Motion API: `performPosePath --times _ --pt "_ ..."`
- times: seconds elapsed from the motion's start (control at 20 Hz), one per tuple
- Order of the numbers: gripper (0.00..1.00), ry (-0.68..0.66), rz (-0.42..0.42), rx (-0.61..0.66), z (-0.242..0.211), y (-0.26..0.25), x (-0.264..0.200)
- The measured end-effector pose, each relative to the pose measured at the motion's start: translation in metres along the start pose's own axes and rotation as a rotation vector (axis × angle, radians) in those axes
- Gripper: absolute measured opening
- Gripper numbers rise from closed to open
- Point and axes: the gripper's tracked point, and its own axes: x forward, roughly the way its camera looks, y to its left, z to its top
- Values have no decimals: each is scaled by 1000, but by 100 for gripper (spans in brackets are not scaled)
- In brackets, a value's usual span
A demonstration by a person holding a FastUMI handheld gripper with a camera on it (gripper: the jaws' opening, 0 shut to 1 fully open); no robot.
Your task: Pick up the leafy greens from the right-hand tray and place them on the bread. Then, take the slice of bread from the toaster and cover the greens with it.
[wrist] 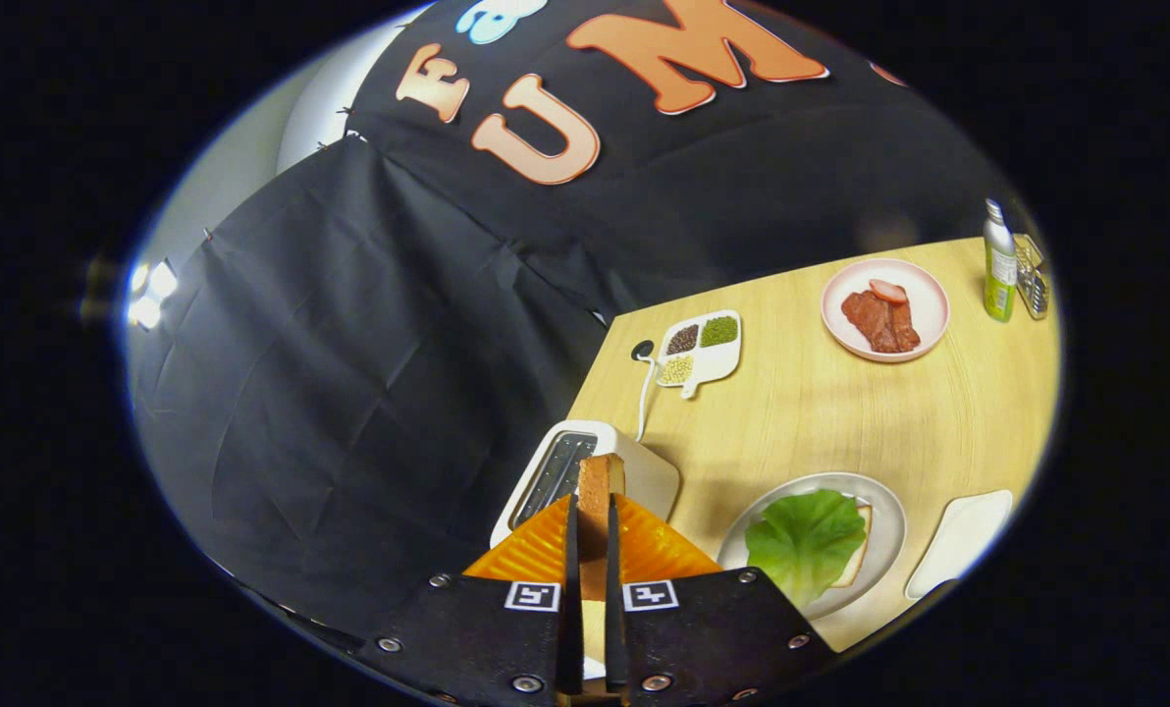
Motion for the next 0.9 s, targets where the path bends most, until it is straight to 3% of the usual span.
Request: performPosePath --times 0.9 --pt "9 80 -80 149 -62 -122 6"
